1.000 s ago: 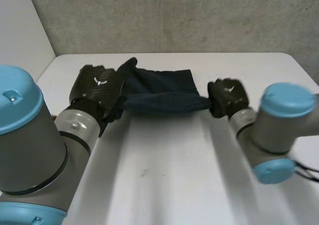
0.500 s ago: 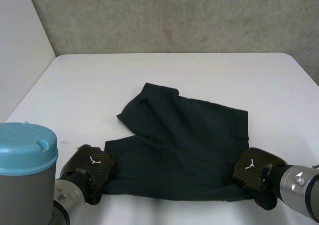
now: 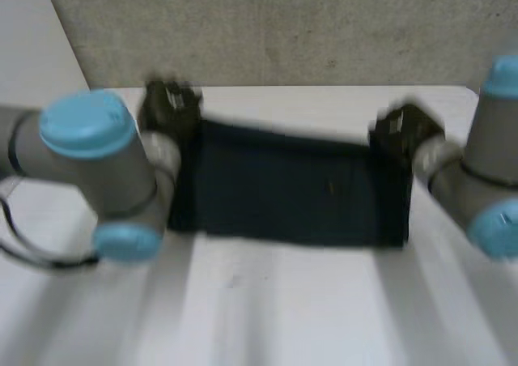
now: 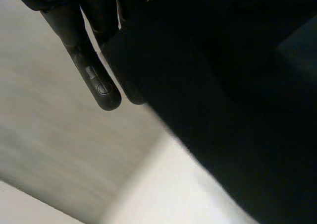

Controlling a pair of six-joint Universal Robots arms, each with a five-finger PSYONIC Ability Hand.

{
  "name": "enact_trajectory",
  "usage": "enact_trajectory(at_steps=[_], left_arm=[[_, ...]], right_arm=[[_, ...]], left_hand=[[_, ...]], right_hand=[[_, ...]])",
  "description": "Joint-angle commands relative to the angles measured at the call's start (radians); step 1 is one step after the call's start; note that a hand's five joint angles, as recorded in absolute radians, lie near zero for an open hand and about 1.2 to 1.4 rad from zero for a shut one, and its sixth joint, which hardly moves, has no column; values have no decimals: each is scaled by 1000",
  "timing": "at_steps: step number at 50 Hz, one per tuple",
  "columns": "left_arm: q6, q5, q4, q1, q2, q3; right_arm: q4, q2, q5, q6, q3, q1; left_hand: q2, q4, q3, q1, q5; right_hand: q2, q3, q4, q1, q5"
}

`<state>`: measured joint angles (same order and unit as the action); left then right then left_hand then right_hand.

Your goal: Fold the shorts.

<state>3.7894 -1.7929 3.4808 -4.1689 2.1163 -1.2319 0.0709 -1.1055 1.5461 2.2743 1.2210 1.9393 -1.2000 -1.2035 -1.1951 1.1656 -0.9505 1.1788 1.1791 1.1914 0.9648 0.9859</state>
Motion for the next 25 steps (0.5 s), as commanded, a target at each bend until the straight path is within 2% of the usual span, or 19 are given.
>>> enact_trajectory(at_steps=[1, 2, 6, 12, 20, 25], left_arm=[[42, 44, 392, -73, -2, 252], [41, 79, 481, -80, -7, 270], [39, 150, 613, -94, -16, 264], [24, 152, 604, -94, -22, 177], [-27, 150, 600, -93, -35, -72], [-25, 92, 552, -73, -10, -224]], right_arm=[[-268, 30, 51, 11, -378, 26], [-302, 26, 51, 17, -389, 27], [-466, -2, 54, 48, -394, 27], [-491, -8, 49, 53, -341, 30], [-484, 47, 11, 54, -181, 53], [-465, 134, -21, 57, -66, 53]], left_hand=[[-196, -193, -201, 231, -271], [-196, -193, -201, 231, -271], [-196, -193, -201, 231, -271], [-196, -193, -201, 231, -271], [-196, -193, -201, 231, -271], [-196, -193, -201, 231, -271]], right_hand=[[217, 217, 205, 432, 236], [217, 217, 205, 432, 236], [217, 217, 205, 432, 236], [217, 217, 205, 432, 236], [217, 217, 205, 432, 236], [217, 217, 205, 432, 236]])
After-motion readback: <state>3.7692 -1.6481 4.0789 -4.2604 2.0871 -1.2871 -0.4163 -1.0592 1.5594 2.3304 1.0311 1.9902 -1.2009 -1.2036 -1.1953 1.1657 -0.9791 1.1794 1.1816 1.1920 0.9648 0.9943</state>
